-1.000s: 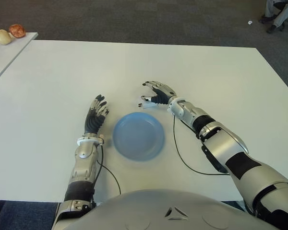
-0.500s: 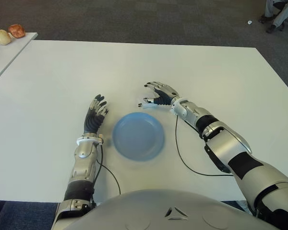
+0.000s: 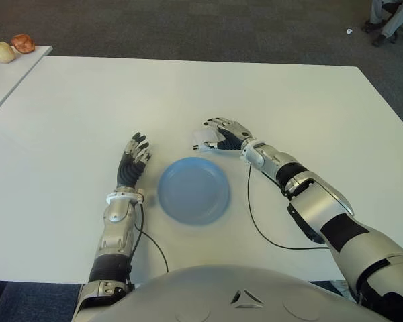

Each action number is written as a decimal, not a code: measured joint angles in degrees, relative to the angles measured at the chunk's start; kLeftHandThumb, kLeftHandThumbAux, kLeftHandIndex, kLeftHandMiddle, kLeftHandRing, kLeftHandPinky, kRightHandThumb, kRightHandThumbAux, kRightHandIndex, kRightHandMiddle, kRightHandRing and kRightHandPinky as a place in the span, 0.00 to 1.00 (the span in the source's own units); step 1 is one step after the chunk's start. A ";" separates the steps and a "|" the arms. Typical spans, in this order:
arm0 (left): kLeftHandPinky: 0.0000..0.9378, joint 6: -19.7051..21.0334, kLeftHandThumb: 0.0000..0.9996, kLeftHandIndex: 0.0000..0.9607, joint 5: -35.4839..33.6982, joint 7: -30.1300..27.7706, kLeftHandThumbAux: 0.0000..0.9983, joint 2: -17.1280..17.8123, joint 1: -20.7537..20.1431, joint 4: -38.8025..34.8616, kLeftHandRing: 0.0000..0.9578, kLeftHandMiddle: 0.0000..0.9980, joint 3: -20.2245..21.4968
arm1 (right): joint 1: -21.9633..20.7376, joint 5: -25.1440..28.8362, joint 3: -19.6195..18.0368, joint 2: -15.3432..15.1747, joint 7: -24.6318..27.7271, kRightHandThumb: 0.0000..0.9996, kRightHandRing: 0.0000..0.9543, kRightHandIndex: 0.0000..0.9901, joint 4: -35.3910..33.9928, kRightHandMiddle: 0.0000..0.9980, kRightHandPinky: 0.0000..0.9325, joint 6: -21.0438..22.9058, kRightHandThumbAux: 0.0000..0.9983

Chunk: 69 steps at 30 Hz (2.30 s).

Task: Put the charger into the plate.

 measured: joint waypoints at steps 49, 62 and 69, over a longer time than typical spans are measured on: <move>0.18 1.13 0.05 0.02 -1.22 -0.04 0.65 -0.35 1.46 -2.19 0.15 0.11 -0.08 | 1.26 -5.01 5.63 0.20 -6.55 0.17 0.00 0.00 1.12 0.00 0.00 -0.12 0.31; 0.19 1.21 0.06 0.02 -1.26 -0.04 0.63 -0.80 2.14 -2.89 0.15 0.11 -0.12 | 0.16 -8.25 9.27 -0.05 -8.01 0.21 0.02 0.02 1.07 0.01 0.09 0.13 0.32; 0.19 1.08 0.07 0.02 -1.36 -0.04 0.63 -0.93 2.28 -2.93 0.15 0.12 -0.06 | -1.08 -9.68 11.18 -0.43 -9.08 0.27 0.06 0.03 0.95 0.05 0.12 0.19 0.34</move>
